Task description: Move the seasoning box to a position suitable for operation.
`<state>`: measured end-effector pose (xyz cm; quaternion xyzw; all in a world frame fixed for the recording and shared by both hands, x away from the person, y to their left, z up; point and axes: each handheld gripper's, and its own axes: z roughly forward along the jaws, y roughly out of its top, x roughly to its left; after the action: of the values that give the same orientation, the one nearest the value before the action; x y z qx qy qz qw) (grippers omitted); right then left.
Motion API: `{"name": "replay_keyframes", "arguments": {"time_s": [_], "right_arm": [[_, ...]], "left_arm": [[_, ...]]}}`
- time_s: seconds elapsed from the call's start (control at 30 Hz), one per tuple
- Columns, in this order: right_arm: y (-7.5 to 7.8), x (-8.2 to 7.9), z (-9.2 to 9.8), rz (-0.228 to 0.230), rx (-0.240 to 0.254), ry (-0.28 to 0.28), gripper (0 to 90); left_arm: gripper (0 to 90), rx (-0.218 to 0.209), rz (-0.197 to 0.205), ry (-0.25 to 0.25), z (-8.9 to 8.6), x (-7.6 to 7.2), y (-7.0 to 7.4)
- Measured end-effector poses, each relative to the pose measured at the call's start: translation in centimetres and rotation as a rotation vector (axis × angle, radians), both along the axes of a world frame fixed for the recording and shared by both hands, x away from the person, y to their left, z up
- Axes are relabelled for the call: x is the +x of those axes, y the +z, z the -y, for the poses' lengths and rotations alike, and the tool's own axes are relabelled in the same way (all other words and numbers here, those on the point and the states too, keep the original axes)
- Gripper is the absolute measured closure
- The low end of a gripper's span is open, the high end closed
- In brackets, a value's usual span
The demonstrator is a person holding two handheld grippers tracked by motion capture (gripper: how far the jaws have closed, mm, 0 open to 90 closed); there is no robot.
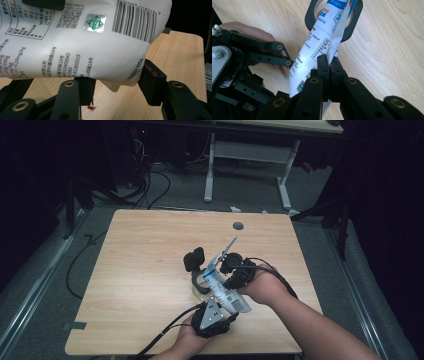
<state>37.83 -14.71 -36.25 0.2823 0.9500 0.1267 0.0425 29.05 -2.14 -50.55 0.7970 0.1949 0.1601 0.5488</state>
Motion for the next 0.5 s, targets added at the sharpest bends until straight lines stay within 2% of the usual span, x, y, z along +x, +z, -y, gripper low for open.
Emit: {"name": "replay_keyframes", "arguments": {"time_s": [0.5], "right_arm": [[0.0, 0.2, -0.56, 0.003, -0.02, 0.01, 89.6]], "left_arm": [[51.6, -0.007, -0.013, 0.009, -0.18, -0.06, 0.16]]}}
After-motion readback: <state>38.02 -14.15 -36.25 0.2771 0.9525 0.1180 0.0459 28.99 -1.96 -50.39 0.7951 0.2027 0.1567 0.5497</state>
